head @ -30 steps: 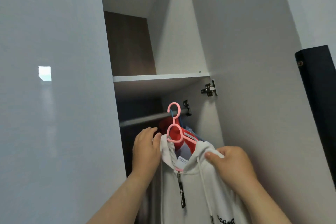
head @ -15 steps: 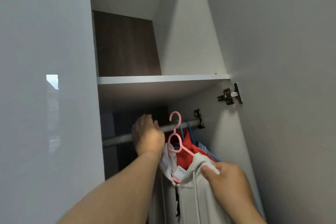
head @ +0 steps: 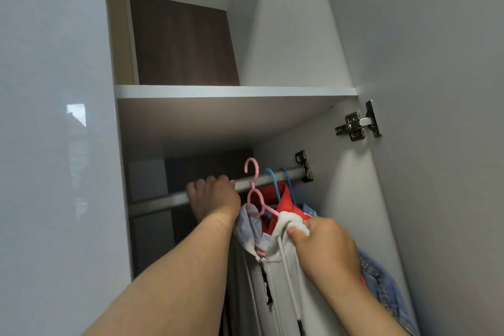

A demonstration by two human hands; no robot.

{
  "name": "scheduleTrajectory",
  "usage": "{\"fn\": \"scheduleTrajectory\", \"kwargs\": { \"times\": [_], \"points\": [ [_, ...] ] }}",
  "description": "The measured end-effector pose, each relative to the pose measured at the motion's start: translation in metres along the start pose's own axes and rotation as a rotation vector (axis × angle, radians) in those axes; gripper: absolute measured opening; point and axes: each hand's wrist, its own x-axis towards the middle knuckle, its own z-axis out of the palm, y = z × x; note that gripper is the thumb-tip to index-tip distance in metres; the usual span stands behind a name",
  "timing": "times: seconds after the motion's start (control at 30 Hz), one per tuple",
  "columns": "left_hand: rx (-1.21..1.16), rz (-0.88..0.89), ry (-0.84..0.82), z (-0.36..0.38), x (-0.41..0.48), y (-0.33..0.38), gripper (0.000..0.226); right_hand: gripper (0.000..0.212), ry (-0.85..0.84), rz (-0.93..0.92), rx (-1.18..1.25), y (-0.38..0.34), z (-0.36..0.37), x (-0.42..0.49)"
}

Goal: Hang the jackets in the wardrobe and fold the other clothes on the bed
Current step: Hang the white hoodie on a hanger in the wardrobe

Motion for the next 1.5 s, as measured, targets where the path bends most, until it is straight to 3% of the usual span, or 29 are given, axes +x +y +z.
{"fn": "scheduleTrajectory", "kwargs": {
  "times": [0.33, 0.6, 0.8, 1.23, 1.37, 1.5],
  "points": [
    [0.014, 0.012, 0.025, 0.002, -0.002, 0.001, 0.037, 0.037, -0.044, -0.093, -0.132, 0.017, 0.011, -0.012],
    [0.032, 0.015, 0.038, 0.003, -0.001, 0.001, 0.036, 0.016, -0.117, -0.071, 0.08, 0.045, 0.018, -0.02],
    [0.045, 0.024, 0.029, 0.0, -0.003, 0.001, 0.034, 0.034, 0.008, -0.144, -0.024, 0.048, 0.036, -0.042],
    [0.062, 0.032, 0.066, 0.009, 0.0, -0.001, 0.037, 0.036, 0.133, -0.14, -0.131, 0.066, 0.039, -0.029],
    [0.077, 0.028, 0.047, 0.014, -0.004, 0.001, 0.037, 0.029, 0.046, -0.092, -0.007, 0.071, 0.037, -0.038],
    [-0.064, -0.081, -0.111, 0.005, -0.016, 0.015, 0.057, 0.029, -0.132, 0.026, 0.107, 0.089, 0.031, -0.057]
  ]
}}
